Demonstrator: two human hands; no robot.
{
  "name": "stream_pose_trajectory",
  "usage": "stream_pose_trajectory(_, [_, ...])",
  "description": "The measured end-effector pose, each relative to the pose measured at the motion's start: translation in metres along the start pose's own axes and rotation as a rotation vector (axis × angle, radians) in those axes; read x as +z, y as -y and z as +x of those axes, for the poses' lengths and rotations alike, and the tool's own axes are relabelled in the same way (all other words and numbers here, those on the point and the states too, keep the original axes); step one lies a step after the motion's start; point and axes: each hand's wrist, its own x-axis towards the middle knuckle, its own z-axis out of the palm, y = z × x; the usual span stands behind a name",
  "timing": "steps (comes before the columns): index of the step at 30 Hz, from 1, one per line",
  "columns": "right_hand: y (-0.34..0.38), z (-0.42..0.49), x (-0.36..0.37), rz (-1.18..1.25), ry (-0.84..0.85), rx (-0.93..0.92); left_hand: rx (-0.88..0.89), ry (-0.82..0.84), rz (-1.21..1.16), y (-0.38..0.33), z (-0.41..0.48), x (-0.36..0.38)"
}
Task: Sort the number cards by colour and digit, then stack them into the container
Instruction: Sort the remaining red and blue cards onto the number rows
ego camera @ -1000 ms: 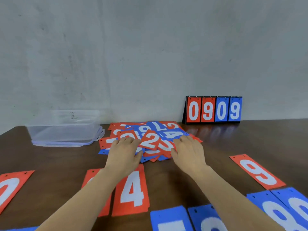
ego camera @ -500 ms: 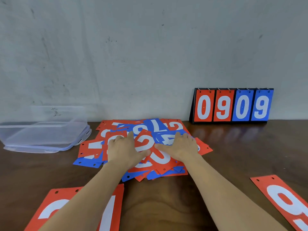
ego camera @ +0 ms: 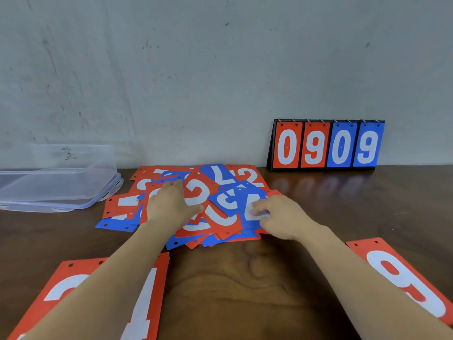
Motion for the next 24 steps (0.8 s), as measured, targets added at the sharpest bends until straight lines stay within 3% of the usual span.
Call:
stream_pose_trajectory(5, [-0.005,-0.005,-0.001,0.081,-0.273,0.262,-0.037,-0.07,-0.233,0.003,-0.003,-0.005])
stream_pose_trajectory(8, [-0.001,0.006,0.01,0.057,-0.195,0.404,-0.105,-0.111,-0.397,0.004,-0.005,-0.007])
stream_pose_trajectory(11, [0.002,0.014,0.022,0.011,-0.202,0.407,-0.177,-0.123,-0.511,0.006,-0.005,-0.007])
stream_pose_trajectory(17, [-0.01,0.02,0.01,0.236,-0.196,0.514,-0.262,-0.13,-0.599,0.01,-0.005,-0.013])
stream_pose_trajectory(24, [-0.02,0.021,0.014,0.486,-0.403,0.444,-0.315,-0.032,-0.748,0.012,-0.007,-0.019])
